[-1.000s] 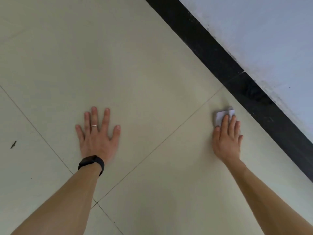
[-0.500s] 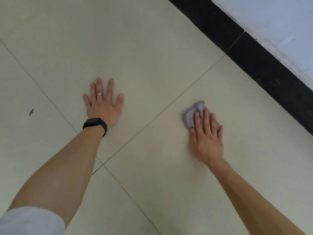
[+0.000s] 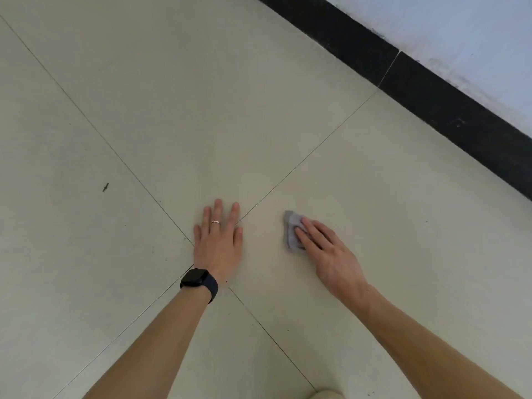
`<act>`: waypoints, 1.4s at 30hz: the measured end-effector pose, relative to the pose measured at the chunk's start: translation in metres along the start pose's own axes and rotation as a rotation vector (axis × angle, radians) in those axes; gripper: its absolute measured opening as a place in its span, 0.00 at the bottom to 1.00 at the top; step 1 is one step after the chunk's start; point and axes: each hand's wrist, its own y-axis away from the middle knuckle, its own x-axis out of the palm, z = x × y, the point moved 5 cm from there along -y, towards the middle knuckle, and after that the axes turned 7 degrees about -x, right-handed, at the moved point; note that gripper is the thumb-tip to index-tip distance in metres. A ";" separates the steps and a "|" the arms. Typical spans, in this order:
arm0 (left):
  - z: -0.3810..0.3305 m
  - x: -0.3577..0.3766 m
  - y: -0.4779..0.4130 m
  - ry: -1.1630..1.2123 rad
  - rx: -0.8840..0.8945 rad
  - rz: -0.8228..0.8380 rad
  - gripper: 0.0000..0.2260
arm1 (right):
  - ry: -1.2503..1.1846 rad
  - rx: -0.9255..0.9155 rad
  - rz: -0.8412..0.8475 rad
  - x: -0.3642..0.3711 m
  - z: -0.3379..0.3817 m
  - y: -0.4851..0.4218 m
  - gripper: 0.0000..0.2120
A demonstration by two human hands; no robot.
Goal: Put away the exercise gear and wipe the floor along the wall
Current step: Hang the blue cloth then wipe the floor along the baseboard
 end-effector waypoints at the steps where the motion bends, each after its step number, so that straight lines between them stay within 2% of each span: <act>1: -0.011 -0.004 0.002 0.001 -0.019 0.000 0.25 | -0.008 0.086 -0.007 -0.011 -0.014 0.017 0.29; 4: -0.061 -0.014 0.011 -0.014 0.062 0.023 0.25 | -0.021 0.075 -0.028 -0.026 -0.021 0.088 0.28; 7: -0.121 -0.018 0.036 -0.056 0.250 0.038 0.23 | -0.151 0.092 0.082 -0.029 -0.009 0.155 0.26; 10: -0.172 -0.017 0.067 -0.115 0.363 0.074 0.23 | -0.204 0.273 0.219 -0.048 -0.037 0.190 0.30; 12: -0.196 -0.020 0.088 -0.142 0.397 0.093 0.24 | -0.399 0.437 0.303 -0.079 -0.064 0.202 0.29; 15: -0.220 -0.040 0.116 -0.161 0.417 0.081 0.24 | -0.587 0.629 0.113 -0.150 -0.100 0.201 0.27; 18: -0.227 -0.079 0.143 -0.170 0.400 0.020 0.23 | -0.621 0.583 0.001 -0.208 -0.105 0.191 0.28; 21: -0.213 -0.133 0.177 -0.154 0.307 -0.034 0.23 | -0.617 0.510 -0.009 -0.247 -0.083 0.177 0.24; 26: -0.163 -0.230 0.250 -0.114 0.133 -0.034 0.24 | -0.642 0.383 0.127 -0.305 0.006 0.166 0.19; 33: -0.078 -0.362 0.352 -0.004 -0.035 -0.014 0.24 | -0.694 0.382 0.264 -0.420 0.131 0.152 0.28; 36: -0.036 -0.410 0.358 0.029 -0.081 0.004 0.23 | -0.684 0.400 0.293 -0.453 0.174 0.121 0.29; 42: 0.042 -0.478 0.307 0.086 -0.094 0.059 0.24 | -0.682 0.529 0.329 -0.475 0.239 0.022 0.26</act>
